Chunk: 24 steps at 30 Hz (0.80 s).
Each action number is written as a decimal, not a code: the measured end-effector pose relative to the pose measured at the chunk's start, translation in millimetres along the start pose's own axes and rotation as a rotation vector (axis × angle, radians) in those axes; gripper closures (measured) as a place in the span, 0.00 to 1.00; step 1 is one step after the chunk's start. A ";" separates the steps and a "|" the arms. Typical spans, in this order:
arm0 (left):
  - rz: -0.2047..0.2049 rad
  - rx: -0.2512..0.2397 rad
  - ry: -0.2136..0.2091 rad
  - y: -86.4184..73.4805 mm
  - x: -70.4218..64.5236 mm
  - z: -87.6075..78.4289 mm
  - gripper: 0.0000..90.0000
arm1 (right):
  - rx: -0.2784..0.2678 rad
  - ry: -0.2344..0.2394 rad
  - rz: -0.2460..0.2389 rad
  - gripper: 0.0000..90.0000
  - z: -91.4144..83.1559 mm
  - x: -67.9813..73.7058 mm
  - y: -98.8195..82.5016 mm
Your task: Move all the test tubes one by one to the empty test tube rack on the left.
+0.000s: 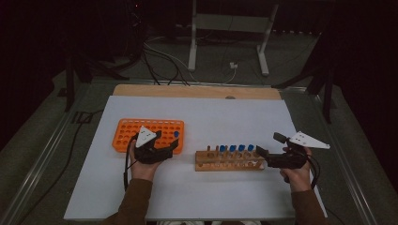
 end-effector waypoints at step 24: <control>0.044 -0.100 -0.029 7.6 -7.8 -23.0 0.01 | 0.074 0.058 -0.059 0.19 15.3 15.9 -4.9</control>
Point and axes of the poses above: each handheld gripper's, and its own axes: z roughly forward along the jaws, y roughly out of its top, x roughly to its left, the point moved 3 cm from there along z, roughly forward along the jaws, and after that the axes turned 8 degrees about -z, right-handed, at the moved point
